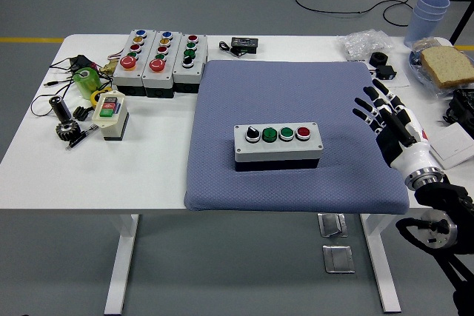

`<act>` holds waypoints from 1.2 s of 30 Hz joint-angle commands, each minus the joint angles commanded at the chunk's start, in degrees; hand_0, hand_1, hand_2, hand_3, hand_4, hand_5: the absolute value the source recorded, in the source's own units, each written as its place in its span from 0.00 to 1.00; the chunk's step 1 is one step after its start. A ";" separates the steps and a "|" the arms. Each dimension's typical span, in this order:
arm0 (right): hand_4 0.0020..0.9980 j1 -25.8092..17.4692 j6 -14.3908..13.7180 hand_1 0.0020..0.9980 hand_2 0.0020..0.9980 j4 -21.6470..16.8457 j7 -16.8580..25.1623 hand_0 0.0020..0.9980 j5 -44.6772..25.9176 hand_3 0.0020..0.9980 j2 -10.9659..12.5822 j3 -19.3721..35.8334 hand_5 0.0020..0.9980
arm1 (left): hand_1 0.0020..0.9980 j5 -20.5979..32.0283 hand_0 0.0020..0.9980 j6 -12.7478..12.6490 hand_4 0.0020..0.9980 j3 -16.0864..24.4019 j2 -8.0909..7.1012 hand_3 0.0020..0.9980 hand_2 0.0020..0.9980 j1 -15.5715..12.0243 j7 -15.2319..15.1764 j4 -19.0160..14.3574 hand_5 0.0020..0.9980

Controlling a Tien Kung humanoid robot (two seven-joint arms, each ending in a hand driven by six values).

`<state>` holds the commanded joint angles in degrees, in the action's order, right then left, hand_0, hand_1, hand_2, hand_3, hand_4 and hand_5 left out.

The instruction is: Pick up the button,place it on the desk,press the button,press the button

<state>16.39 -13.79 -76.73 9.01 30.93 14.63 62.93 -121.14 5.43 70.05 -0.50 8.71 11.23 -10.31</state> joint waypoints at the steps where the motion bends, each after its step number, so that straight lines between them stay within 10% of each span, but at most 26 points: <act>1: 0.82 -0.27 0.13 0.76 0.83 0.25 0.18 0.81 0.06 0.79 -0.08 0.18 0.38 | 0.63 -0.06 0.65 0.01 0.33 0.02 0.00 0.55 0.63 -0.06 0.00 0.00 0.86; 36: 0.76 -2.43 0.24 0.73 0.76 2.42 0.63 0.80 -3.21 0.74 -0.45 3.65 0.36 | 0.63 0.46 0.65 -0.05 0.32 -0.39 -0.01 0.55 0.63 0.08 0.02 0.00 0.86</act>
<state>13.96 -13.55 -74.31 9.64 27.72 14.18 66.58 -120.68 5.38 69.66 -0.50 8.79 11.25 -10.31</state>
